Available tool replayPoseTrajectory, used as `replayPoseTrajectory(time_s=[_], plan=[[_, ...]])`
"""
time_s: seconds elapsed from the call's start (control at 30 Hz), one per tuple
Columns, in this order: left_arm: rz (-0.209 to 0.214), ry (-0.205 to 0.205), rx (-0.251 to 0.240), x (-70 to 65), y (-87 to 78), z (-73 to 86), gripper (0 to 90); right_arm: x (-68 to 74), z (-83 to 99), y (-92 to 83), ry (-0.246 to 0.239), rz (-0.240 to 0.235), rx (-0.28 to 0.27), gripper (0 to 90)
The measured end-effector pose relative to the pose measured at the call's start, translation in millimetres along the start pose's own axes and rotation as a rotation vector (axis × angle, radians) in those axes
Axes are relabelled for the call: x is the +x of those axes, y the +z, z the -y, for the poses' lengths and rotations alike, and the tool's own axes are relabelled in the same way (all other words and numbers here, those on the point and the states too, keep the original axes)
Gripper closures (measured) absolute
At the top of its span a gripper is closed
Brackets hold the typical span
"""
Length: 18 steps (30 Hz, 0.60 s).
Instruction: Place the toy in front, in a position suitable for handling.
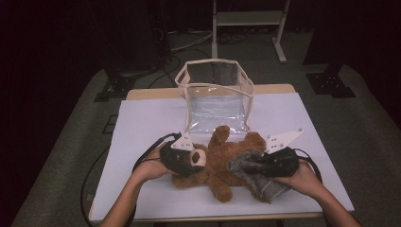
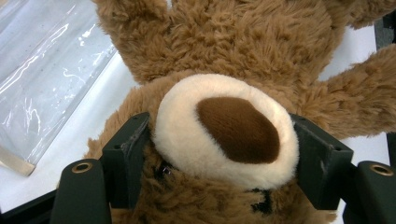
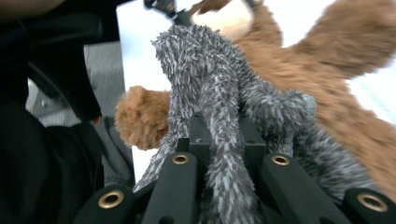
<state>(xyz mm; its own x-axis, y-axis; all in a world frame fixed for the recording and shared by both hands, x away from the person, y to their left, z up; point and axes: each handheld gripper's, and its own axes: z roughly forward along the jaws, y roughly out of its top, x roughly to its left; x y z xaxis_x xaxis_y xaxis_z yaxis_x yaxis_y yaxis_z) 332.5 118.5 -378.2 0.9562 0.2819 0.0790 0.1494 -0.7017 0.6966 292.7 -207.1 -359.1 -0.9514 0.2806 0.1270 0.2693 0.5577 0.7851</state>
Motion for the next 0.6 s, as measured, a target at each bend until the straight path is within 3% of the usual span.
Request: replayPoseTrajectory(time_s=[0.17,0.33,0.47,0.6], plan=[[0.002,-0.009,-0.011,1.3,-1.1,1.5,28.5,3.6,9.2,6.4,-0.006,0.002,0.034,79.8],[0.0,-0.035,-0.03,3.8,-0.8,2.0,28.7,0.2,34.0,-9.2,0.044,0.023,0.035,79.8],[0.002,-0.036,-0.023,4.1,-0.5,-0.2,28.5,-4.3,59.8,-26.7,0.116,0.05,0.024,79.8],[-0.007,-0.04,0.0,3.6,0.0,-4.5,28.5,-1.4,58.2,-31.2,0.102,0.063,0.017,79.8]])
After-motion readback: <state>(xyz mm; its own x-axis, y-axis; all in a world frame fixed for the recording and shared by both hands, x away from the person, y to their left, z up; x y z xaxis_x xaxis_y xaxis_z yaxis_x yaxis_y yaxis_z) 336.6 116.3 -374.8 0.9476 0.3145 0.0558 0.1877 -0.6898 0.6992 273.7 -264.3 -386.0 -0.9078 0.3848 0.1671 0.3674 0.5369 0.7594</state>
